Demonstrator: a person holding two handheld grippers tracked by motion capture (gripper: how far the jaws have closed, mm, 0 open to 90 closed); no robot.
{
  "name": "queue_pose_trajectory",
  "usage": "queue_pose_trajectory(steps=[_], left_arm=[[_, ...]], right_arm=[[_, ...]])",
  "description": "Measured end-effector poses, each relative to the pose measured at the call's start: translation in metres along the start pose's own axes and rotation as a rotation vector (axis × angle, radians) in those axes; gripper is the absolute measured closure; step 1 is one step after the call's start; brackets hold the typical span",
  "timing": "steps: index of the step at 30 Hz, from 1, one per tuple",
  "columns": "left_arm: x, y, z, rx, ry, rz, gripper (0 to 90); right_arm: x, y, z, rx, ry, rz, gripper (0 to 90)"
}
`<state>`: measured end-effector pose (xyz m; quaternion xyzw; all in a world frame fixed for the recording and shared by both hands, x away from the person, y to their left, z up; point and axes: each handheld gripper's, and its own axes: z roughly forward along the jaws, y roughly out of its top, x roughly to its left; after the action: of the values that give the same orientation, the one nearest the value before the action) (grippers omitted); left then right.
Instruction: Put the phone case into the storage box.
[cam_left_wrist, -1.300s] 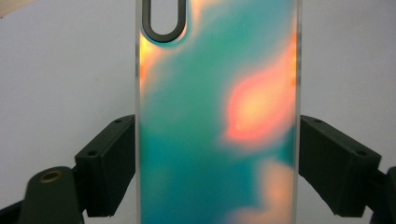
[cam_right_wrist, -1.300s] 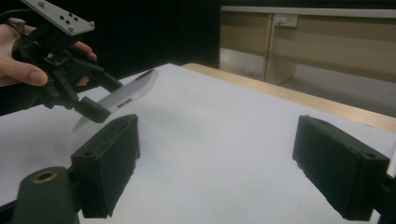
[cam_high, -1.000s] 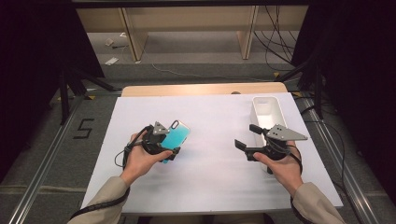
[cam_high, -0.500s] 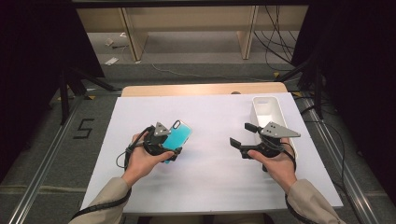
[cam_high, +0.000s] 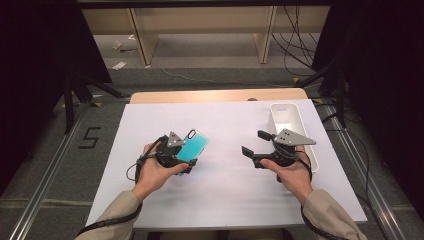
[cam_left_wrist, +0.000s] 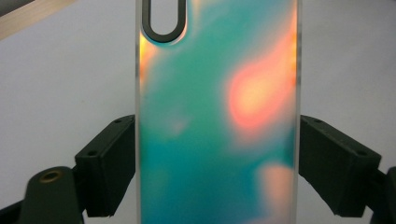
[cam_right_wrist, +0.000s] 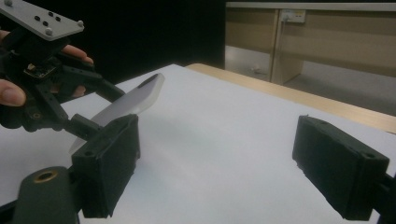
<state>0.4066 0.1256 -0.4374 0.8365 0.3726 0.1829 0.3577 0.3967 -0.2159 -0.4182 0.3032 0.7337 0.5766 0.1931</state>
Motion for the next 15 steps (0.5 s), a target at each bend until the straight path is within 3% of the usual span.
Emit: queue_pose_trajectory(steps=[15], left_arm=[[-0.0075, 0.0029, 0.0008, -0.009, -0.011, 0.016, 17.0]], right_arm=[[0.0017, 0.0033, 0.0094, -0.002, 0.002, 0.008, 15.8]])
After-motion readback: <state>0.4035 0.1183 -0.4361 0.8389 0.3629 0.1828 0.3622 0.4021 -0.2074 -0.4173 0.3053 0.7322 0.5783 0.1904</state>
